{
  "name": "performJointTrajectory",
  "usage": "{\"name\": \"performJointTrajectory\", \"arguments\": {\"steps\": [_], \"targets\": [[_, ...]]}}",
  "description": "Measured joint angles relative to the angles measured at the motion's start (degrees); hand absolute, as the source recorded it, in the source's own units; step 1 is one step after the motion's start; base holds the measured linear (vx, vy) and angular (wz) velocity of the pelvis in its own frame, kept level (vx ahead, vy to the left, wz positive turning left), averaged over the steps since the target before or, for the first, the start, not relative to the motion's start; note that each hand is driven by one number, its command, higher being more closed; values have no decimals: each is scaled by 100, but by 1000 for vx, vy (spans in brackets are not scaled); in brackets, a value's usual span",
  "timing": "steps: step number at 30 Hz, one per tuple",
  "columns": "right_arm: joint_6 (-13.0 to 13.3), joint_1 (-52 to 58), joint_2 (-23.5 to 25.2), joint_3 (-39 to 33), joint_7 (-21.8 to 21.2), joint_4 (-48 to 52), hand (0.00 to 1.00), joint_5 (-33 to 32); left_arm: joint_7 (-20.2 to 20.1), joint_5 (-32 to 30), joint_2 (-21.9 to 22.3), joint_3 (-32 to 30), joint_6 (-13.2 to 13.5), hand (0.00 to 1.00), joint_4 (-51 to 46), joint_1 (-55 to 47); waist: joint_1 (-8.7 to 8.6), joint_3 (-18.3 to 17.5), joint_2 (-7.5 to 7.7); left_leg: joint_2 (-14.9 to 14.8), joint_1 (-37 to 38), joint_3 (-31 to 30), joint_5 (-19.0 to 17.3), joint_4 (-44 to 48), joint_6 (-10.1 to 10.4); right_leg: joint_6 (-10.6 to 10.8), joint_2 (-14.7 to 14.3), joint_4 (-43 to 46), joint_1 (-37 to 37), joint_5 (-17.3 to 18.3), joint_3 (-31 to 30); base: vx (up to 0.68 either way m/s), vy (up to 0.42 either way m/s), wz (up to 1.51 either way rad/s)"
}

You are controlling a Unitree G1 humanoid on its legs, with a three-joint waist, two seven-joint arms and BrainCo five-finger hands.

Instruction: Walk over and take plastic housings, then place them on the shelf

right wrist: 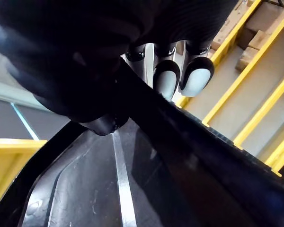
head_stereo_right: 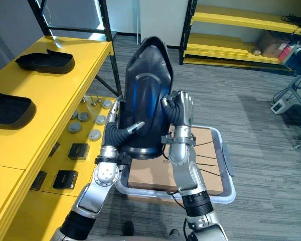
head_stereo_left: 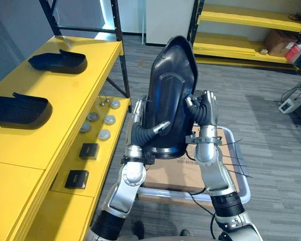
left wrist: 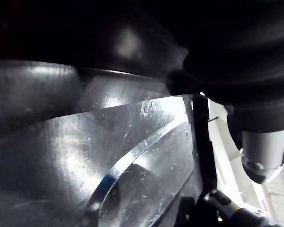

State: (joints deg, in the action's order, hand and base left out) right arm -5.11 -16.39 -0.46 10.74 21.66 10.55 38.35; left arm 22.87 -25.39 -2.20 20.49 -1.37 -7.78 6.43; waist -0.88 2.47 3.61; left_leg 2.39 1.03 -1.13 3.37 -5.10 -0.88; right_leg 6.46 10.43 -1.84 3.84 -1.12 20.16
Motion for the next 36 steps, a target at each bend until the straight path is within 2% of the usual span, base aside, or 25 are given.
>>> {"name": "performJointTrajectory", "arguments": {"steps": [5, 6, 11, 16, 20, 23, 25, 29, 32, 33, 34, 36], "targets": [[3, 8, -131, 95, 70, 21, 100, -101, -30, 269, -8, -2, 24, 100, 87, 0, -2, -81, -2, -16, 26, 13, 0, -14, 0, -2, -19, -22, 23, -2, -12, 0, 0, 0], [7, 8, -185, 119, 69, 21, 0, -186, -30, 342, -18, -2, 56, 100, 122, 0, 0, -81, -2, -22, 37, 15, -1, -15, 1, -2, -23, -22, 32, -1, -15, 0, 0, 0], [147, 8, -398, 244, 69, 225, 0, -580, -15, 345, -48, -9, 72, 100, 170, -2, 0, -82, -3, -33, 63, 38, -2, -17, 3, -5, -34, -21, 46, -3, -40, -8, -5, -2], [417, 7, -552, 365, 66, 449, 0, -808, 130, 333, -144, -16, 196, 100, 104, -45, -8, -83, -4, -38, 78, 144, -4, -17, 4, -15, -34, -17, 7, -22, -142, -12, -8, -10], [767, 63, -608, 498, 30, 785, 0, -1480, 211, 315, -138, -3, 259, 100, -19, -150, -22, -84, -5, -42, 103, 162, -4, -18, 4, -16, -37, -16, 17, -25, -159, 0, 0, 0], [1034, 66, -682, 550, -85, 1070, 0, -1740, 232, 216, -138, -20, 291, 100, -73, -202, -52, -84, -6, -44, 174, 218, -14, -22, -1, -16, -36, -11, 27, -24, -208, -25, -8, -8], [1198, 69, -773, 443, -193, 1158, 0, -2037, 232, 183, -140, -63, 423, 100, -114, -206, -60, -92, -13, -50, 193, 295, -27, -23, -15, -17, -33, 45, 4, -24, -313, -28, 1, -19], [1628, 357, -906, 160, -523, 1584, 0, -2922, 203, -28, -132, -221, 412, 100, -97, -311, -140, -96, -18, -47, 224, 343, -30, -24, -20, -16, -25, 71, -5, -24, -338, -25, 2, -9], [2148, 544, -800, -886, -534, 2040, 0, -3604, 165, -51, -111, -544, 270, 100, 179, -652, -173, -114, -48, -50, 279, 429, -47, -27, -38, -16, -29, 70, -16, -23, -400, -22, -4, -12], [2211, 601, -781, -1125, -506, 2030, 0, -3690, 164, -49, -111, -612, 247, 100, 185, -729, -186, -115, -49, -50, 284, 436, -51, -28, -36, -16, -30, 70, -19, -23, -412, -23, -1, -6], [2255, 833, -730, -1702, -426, 2002, 0, -3858, 162, -44, -109, -750, 231, 100, 184, -865, -209, -116, -52, -49, 278, 443, -52, -29, -35, -16, -29, 68, -23, -23, -421, -13, -2, -3], [2252, 1179, -620, -2345, -276, 1842, 0, -4055, 166, 0, -107, -884, 231, 100, 173, -984, -215, -126, -64, -47, 276, 443, -53, -30, -34, -16, -26, 62, -32, -23, -420, 0, 0, 0]]}}
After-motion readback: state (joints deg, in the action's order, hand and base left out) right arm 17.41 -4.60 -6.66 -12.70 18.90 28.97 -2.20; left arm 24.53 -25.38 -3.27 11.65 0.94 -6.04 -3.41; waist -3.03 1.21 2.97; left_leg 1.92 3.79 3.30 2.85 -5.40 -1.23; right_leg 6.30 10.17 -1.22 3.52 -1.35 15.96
